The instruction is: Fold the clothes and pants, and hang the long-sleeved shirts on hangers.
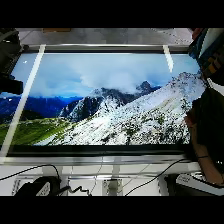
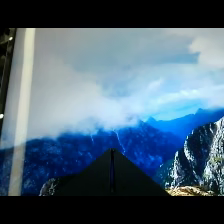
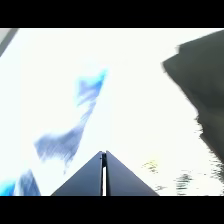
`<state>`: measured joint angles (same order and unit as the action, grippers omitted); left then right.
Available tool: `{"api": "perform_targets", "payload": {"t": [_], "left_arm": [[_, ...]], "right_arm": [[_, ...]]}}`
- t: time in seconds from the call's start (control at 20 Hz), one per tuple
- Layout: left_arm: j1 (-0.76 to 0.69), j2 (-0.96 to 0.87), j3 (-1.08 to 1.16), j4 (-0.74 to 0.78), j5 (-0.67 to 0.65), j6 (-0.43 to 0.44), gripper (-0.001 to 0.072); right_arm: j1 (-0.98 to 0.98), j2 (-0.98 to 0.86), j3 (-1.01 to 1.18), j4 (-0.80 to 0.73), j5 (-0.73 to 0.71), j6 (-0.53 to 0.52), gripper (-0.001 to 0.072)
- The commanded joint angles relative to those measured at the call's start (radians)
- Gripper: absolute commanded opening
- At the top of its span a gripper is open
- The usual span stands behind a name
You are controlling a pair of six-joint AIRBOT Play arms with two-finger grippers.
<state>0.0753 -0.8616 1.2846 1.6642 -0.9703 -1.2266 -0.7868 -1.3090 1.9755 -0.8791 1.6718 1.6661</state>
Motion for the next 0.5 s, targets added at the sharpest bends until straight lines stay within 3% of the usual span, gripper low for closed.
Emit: {"api": "perform_targets", "payload": {"t": [0.0, 0.15, 0.35, 0.45], "left_arm": [[0.001, 0.001, 0.0, 0.0, 0.0, 0.0, 0.0023], [0.001, 0.001, 0.0, 0.0, 0.0, 0.0, 0.0024], [0.001, 0.001, 0.0, 0.0, 0.0, 0.0, 0.0023], [0.001, 0.001, 0.0, 0.0, 0.0, 0.0, 0.0023]], "right_arm": [[0.336, 0.043, 0.0, -0.012, 0.018, -0.081, 0.0035], [0.671, 0.056, 0.0, -0.278, 0.073, -0.145, 0.0035], [0.969, 0.056, 0.0, -0.838, 0.089, -0.151, 0.0035], [0.985, 0.056, 0.0, -0.855, 0.09, -0.152, 0.0036]]}}
